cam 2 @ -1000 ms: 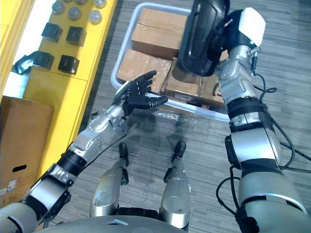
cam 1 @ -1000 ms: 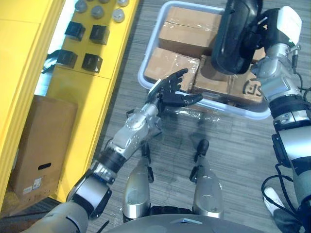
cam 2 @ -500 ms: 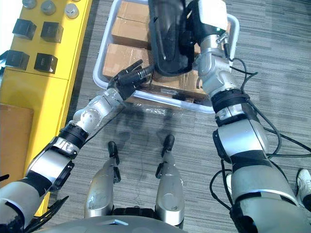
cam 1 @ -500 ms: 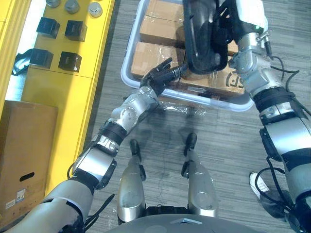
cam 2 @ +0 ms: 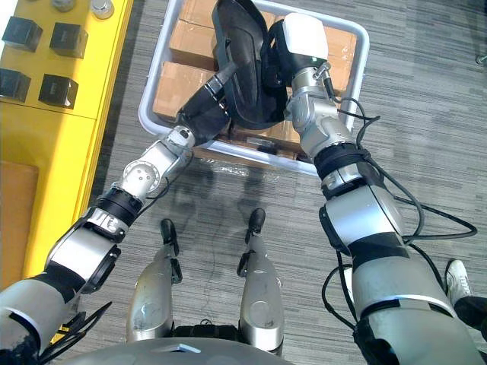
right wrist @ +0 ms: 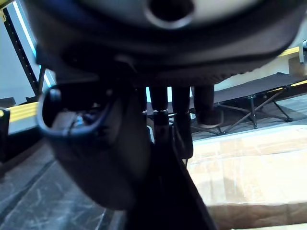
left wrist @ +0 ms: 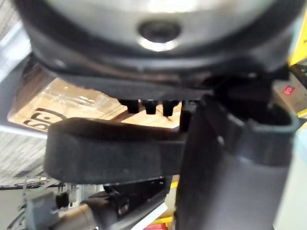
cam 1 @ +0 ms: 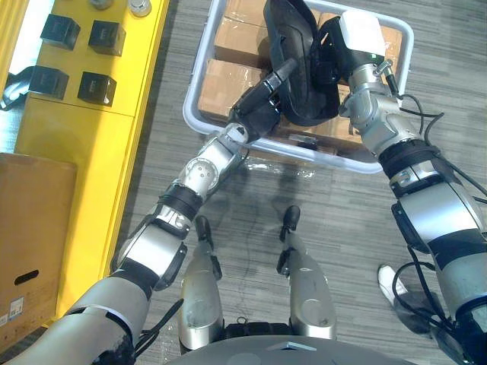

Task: Walk over and take three plastic housings, then place them on the shelf

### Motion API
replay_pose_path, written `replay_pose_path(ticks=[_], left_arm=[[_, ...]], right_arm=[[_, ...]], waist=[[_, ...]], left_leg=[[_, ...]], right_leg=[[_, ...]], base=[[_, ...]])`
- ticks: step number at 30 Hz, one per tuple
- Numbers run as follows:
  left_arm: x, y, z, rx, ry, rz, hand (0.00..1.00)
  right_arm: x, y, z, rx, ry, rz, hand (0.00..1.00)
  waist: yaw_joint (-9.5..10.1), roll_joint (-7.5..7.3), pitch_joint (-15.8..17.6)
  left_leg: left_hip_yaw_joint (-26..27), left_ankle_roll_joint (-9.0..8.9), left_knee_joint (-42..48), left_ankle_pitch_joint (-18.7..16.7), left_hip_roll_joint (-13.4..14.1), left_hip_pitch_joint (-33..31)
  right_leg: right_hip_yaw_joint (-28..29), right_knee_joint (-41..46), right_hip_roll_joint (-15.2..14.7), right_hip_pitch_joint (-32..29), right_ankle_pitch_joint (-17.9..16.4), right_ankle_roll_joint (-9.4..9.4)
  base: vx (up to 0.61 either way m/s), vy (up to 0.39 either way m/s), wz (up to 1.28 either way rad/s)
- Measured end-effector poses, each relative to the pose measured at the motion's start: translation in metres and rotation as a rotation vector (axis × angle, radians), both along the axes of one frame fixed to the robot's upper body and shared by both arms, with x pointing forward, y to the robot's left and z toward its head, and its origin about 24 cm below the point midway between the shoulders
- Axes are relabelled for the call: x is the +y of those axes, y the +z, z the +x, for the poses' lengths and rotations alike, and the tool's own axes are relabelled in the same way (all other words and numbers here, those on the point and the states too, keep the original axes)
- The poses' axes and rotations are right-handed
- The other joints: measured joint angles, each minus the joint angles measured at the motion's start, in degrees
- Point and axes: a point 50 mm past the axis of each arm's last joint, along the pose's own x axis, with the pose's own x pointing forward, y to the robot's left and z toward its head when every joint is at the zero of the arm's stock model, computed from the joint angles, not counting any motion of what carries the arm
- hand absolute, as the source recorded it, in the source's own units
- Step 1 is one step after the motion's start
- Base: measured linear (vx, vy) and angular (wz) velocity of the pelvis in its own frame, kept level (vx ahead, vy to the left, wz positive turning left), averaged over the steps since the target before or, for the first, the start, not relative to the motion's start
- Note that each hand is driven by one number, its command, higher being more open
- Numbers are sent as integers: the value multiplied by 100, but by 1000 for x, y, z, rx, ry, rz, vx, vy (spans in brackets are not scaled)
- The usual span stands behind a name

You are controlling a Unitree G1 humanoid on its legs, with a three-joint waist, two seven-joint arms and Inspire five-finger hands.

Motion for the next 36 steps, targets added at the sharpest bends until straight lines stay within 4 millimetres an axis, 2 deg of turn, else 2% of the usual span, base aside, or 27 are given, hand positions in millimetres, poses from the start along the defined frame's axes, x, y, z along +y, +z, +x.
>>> replay_pose_path(ticks=[8,20,21,31,36], left_arm=[[0,-3,0,20,3,15,100],[-5,-6,3,44,88,271,100],[-4,-7,4,51,101,287,0],[5,-5,8,84,237,297,0],[10,-8,10,91,296,307,0]], right_arm=[[2,-2,0,13,6,-18,0],[18,0,-3,-26,117,-68,0],[19,1,-3,-33,123,-74,0],[30,15,-16,-179,208,-14,0],[35,11,-23,-226,249,24,0]], waist=[[-57,-28,9],[-57,-31,9],[-56,-32,9],[-91,-41,14],[-86,-59,18]], left_leg=[[6,0,0,0,2,-3],[36,0,25,-2,3,-8],[44,-2,54,-18,7,-10],[127,-33,139,-71,79,2],[136,-37,170,-93,94,19]], right_leg=[[2,-19,4,0,9,-7],[56,-73,16,1,56,-24],[68,-73,19,2,60,-27],[159,-117,87,2,95,-49],[162,-136,100,39,101,-56]], base=[[0,0,0],[0,0,0],[0,0,-4],[2,8,-5],[4,5,-1]])
